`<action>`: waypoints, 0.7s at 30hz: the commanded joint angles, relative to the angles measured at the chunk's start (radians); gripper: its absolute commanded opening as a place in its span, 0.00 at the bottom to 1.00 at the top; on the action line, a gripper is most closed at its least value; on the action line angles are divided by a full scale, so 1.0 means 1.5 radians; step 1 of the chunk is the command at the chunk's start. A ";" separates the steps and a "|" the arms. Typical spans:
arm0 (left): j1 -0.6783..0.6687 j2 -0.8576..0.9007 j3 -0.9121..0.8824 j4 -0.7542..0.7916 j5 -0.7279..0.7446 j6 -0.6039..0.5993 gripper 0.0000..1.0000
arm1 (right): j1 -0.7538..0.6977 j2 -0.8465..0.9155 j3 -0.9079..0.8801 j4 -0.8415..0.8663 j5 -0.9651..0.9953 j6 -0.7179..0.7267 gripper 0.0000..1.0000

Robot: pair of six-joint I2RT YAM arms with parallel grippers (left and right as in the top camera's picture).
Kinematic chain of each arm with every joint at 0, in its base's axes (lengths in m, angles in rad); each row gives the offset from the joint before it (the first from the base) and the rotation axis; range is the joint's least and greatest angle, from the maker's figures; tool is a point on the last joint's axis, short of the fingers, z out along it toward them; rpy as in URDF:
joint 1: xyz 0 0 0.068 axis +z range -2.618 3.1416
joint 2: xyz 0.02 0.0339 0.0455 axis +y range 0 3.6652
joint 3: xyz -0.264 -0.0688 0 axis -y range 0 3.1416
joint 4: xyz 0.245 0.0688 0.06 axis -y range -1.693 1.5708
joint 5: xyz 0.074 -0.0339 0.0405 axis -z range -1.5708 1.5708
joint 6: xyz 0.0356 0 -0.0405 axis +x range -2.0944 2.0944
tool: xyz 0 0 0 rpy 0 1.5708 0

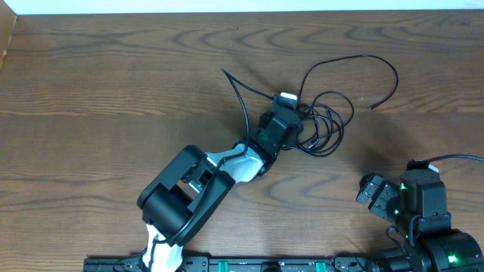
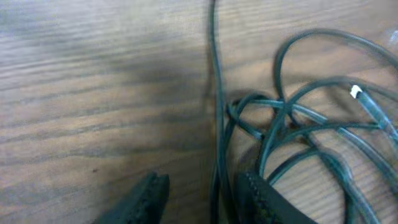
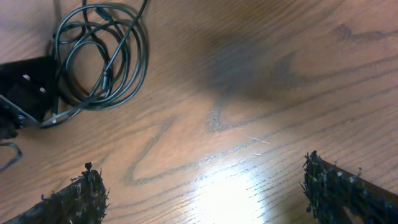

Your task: Untangle cables

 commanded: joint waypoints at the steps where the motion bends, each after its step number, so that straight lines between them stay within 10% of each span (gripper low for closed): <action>1: -0.001 0.014 -0.003 0.007 -0.011 0.008 0.25 | -0.004 -0.004 0.003 -0.002 0.001 0.008 0.99; 3: -0.001 0.012 -0.003 0.017 -0.011 0.009 0.08 | -0.004 -0.004 0.003 -0.004 0.001 0.008 0.99; 21: 0.023 -0.307 -0.003 -0.372 -0.175 -0.054 0.08 | -0.004 -0.004 0.003 -0.002 -0.005 0.025 0.99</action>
